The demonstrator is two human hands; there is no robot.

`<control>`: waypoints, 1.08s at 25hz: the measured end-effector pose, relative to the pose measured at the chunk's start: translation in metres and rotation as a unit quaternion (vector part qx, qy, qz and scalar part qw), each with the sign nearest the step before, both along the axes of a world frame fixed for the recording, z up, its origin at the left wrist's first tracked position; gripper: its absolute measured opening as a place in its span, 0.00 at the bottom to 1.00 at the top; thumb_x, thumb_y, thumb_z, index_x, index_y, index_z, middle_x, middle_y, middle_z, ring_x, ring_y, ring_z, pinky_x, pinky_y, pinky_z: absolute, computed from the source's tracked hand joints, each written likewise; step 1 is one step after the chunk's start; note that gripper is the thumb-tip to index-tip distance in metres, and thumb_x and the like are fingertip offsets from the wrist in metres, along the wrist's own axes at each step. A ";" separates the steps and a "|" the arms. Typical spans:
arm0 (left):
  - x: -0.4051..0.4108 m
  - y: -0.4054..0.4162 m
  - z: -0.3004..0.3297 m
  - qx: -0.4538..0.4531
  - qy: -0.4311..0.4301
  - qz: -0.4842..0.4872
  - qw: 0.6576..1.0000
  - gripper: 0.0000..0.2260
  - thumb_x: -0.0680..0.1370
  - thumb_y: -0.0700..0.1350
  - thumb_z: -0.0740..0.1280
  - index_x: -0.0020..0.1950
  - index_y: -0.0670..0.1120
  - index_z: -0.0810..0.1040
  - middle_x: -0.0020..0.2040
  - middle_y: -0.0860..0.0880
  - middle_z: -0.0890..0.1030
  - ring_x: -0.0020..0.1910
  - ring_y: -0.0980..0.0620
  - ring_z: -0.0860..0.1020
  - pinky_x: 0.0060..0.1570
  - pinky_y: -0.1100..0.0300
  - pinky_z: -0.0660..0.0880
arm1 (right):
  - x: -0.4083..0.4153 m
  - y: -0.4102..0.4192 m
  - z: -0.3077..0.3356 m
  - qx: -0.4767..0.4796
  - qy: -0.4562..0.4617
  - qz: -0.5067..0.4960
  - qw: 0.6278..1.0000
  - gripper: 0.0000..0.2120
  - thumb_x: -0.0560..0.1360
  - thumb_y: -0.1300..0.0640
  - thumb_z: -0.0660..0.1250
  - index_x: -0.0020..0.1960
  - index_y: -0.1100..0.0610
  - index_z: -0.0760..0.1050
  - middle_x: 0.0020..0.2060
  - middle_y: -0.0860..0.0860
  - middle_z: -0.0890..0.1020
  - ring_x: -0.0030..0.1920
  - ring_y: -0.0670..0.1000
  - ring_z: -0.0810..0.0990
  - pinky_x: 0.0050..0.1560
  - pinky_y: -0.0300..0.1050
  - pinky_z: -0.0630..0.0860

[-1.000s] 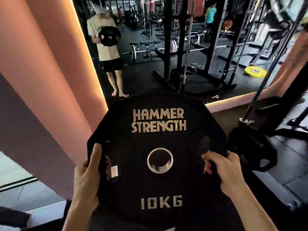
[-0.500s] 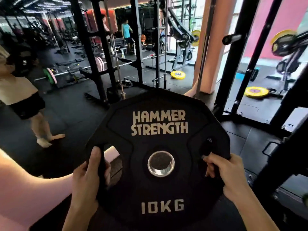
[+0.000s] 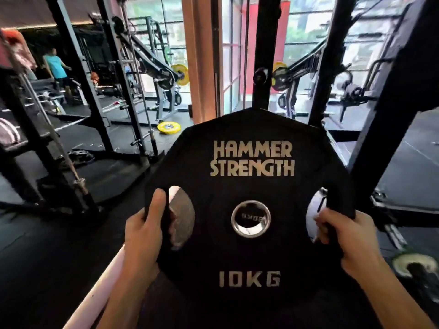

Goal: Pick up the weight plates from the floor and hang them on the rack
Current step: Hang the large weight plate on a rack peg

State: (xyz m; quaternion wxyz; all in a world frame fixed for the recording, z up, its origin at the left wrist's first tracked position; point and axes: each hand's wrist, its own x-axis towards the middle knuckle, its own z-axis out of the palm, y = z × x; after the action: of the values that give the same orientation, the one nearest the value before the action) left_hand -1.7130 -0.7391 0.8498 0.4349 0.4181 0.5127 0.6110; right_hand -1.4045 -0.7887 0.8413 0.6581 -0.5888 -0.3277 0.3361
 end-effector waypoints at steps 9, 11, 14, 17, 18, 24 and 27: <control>0.029 0.145 -0.074 0.067 -0.001 -0.061 0.996 0.33 0.55 0.78 0.69 0.27 0.47 0.78 0.27 0.45 0.75 0.24 0.49 0.72 0.34 0.56 0.69 | 0.021 0.109 -0.062 0.077 -0.021 -0.025 0.996 0.14 0.68 0.69 0.68 0.27 0.64 0.68 0.22 0.57 0.68 0.22 0.53 0.66 0.27 0.45 0.69; 0.037 0.170 -0.103 0.088 0.003 -0.066 0.994 0.35 0.51 0.80 0.67 0.27 0.47 0.78 0.27 0.45 0.74 0.25 0.49 0.72 0.34 0.54 0.69 | 0.030 0.131 -0.089 0.095 -0.028 -0.030 0.995 0.16 0.69 0.70 0.67 0.25 0.63 0.67 0.21 0.56 0.68 0.22 0.53 0.65 0.25 0.44 0.69; 0.050 0.198 -0.145 0.102 0.005 -0.068 0.992 0.35 0.51 0.81 0.66 0.26 0.47 0.78 0.26 0.45 0.74 0.24 0.47 0.72 0.35 0.52 0.71 | 0.039 0.156 -0.133 0.111 -0.023 -0.021 0.993 0.17 0.70 0.70 0.67 0.25 0.61 0.68 0.23 0.57 0.68 0.22 0.53 0.66 0.24 0.43 0.70; 0.065 0.225 -0.193 0.127 -0.001 -0.075 0.989 0.32 0.57 0.78 0.67 0.25 0.47 0.76 0.26 0.45 0.74 0.24 0.48 0.71 0.34 0.53 0.70 | 0.050 0.179 -0.181 0.132 -0.033 -0.023 0.990 0.15 0.70 0.70 0.66 0.27 0.62 0.67 0.22 0.56 0.67 0.21 0.52 0.66 0.24 0.44 0.70; 0.070 0.231 -0.208 0.138 -0.001 -0.078 0.987 0.31 0.60 0.77 0.66 0.24 0.47 0.75 0.26 0.45 0.73 0.24 0.48 0.71 0.34 0.54 0.69 | 0.054 0.185 -0.197 0.139 -0.035 -0.023 0.989 0.16 0.70 0.70 0.66 0.26 0.62 0.67 0.22 0.55 0.67 0.21 0.52 0.66 0.24 0.44 0.69; 0.089 0.252 -0.287 0.188 -0.029 -0.087 0.978 0.28 0.67 0.71 0.65 0.24 0.47 0.75 0.24 0.46 0.72 0.21 0.48 0.69 0.29 0.58 0.68 | 0.064 0.202 -0.279 0.171 -0.047 -0.033 0.984 0.16 0.70 0.70 0.66 0.26 0.61 0.67 0.20 0.53 0.69 0.21 0.51 0.66 0.25 0.43 0.68; 0.094 0.265 -0.317 0.197 -0.030 -0.092 0.976 0.28 0.68 0.70 0.64 0.23 0.48 0.76 0.23 0.46 0.72 0.20 0.48 0.69 0.30 0.57 0.68 | 0.069 0.207 -0.307 0.184 -0.054 -0.045 0.980 0.19 0.69 0.70 0.66 0.22 0.58 0.68 0.20 0.53 0.68 0.21 0.51 0.66 0.26 0.42 0.69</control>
State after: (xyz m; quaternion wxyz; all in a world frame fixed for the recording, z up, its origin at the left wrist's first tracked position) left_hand -1.6189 -0.4742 0.5324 0.4132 0.5221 0.3281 0.6701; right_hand -1.3351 -0.5812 0.5347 0.7508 -0.4891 -0.3924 0.2079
